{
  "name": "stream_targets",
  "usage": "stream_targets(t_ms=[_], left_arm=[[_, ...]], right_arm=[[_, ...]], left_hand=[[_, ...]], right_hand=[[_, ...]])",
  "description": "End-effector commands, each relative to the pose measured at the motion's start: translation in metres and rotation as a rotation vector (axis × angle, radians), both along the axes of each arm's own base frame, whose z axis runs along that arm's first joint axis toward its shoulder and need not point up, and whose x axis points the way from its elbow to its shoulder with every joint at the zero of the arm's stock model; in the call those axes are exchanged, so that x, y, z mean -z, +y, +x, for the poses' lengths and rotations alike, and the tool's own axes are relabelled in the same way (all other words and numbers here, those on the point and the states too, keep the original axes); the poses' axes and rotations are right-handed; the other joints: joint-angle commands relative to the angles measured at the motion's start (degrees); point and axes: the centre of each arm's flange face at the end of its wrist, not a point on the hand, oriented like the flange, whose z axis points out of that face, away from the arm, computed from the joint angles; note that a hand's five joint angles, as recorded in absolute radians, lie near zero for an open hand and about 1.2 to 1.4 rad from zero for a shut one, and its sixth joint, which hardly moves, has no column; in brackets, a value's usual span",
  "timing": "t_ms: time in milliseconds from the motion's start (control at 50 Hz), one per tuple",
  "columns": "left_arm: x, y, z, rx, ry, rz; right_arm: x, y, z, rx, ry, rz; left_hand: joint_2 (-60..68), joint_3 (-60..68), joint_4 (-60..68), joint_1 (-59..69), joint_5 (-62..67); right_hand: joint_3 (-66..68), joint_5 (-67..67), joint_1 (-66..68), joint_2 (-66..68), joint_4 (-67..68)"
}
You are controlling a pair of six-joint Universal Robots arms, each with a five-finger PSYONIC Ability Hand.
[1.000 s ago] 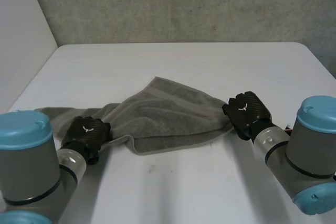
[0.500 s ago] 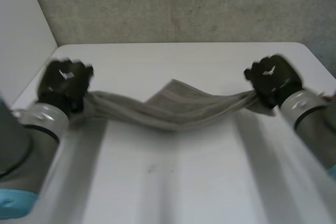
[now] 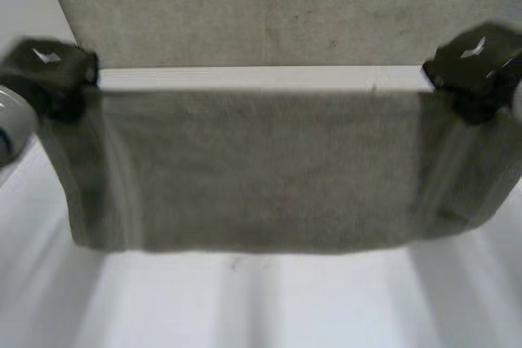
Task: Fold the towel.
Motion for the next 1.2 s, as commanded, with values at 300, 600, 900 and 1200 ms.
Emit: stream_targets(t_ms=[300,600,900,1200], left_arm=[[-0.066,-0.129,-0.073,0.05,0.185,-0.612],[-0.036,-0.101,-0.062,0.0,0.242,-0.582],[0.136,-0.057,-0.052,0.067,0.09,-0.169],[0.158,-0.053,-0.022,-0.014,0.073,-0.081]], right_arm=[[-0.068,-0.106,0.074,0.039,-0.242,-0.895],[-0.035,-0.085,0.074,-0.089,-0.21,-0.756],[0.176,-0.06,0.048,-0.172,-0.119,-0.101],[0.192,-0.068,0.029,0.021,-0.388,0.086]], left_hand=[[10.27,10.36,10.27,11.82,10.6],[10.27,10.36,10.27,11.82,10.6],[10.27,10.36,10.27,11.82,10.6],[10.27,10.36,10.27,11.82,10.6]], right_hand=[[12.05,12.97,24.63,12.43,11.59],[12.05,12.97,24.63,12.43,11.59],[12.05,12.97,24.63,12.43,11.59],[-23.72,-22.8,-11.14,-23.34,-24.18]])
